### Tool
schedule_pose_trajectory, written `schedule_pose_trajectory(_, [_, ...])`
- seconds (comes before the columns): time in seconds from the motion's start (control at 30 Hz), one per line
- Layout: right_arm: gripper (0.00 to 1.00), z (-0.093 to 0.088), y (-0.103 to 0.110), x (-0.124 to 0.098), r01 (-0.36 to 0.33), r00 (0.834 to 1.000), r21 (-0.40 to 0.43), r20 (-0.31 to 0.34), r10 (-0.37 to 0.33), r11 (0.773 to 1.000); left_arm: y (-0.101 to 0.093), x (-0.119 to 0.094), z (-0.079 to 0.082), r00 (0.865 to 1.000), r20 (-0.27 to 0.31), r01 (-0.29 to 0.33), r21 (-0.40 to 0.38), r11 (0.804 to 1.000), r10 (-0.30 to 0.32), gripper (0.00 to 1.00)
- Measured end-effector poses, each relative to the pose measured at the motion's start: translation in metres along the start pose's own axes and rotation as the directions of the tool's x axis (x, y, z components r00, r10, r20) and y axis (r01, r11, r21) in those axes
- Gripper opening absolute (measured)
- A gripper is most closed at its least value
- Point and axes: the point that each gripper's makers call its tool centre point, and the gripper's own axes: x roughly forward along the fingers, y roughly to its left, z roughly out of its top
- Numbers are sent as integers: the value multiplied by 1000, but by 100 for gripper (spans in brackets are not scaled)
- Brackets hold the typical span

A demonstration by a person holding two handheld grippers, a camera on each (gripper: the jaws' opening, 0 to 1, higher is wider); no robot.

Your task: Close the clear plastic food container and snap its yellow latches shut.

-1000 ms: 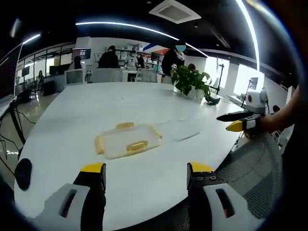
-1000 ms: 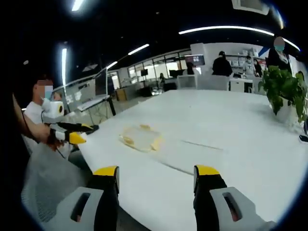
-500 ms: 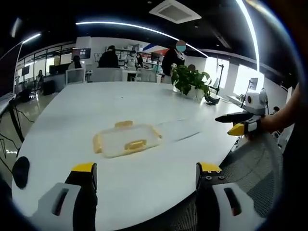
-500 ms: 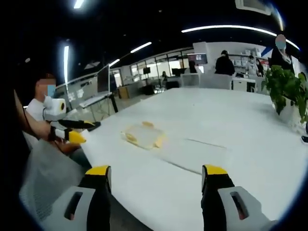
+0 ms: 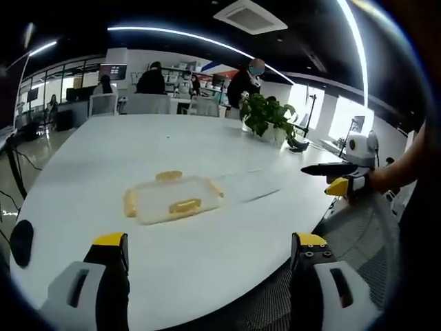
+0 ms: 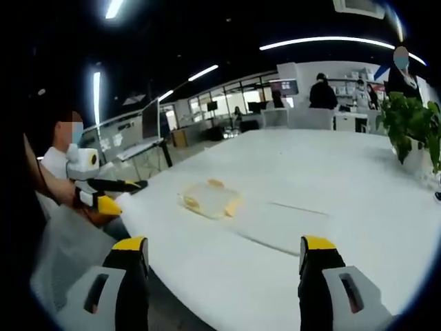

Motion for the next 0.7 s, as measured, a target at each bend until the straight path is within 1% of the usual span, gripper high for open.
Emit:
schedule_pose_trajectory(0.13, [93,2,2,0,-16,1000,18,6,16,1000,1,-2,2,1000,3,-1,3,1000,1,99])
schedule_pose_trajectory(0.2, [93,1,2,0,-16,1000,19,-3,16,1000,2,-2,1,1000,-2,-2,4,1000,2,99])
schedule_pose_trajectory(0.27, [100,1,2,1,-22,1000,22,-3,22,1000,3,-2,0,1000,-7,-2,3,1000,2,99])
schedule_pose_trajectory(0.3, [99,3,1,1,-24,1000,20,2,24,1000,3,-2,1,1000,-9,-1,3,1000,1,99])
schedule_pose_trajectory(0.37, [99,3,1,1,-29,1000,26,-9,29,999,2,-3,1,1000,-15,4,11,1000,-4,98])
schedule_pose_trajectory(0.43, [100,7,1,1,-28,1000,23,3,28,999,1,-3,2,1000,-13,10,25,1000,-10,98])
schedule_pose_trajectory(0.47, [100,8,7,3,-63,998,58,16,62,996,0,-3,1,1000,-15,16,24,1000,-15,98])
schedule_pose_trajectory(0.6, [100,2,8,3,-64,998,37,-12,65,997,0,-2,0,1000,-22,18,22,1000,-18,98])
schedule_pose_trajectory(0.7, [100,4,10,3,-68,998,32,-9,69,997,-2,-2,1,1000,-21,24,23,999,-23,98])
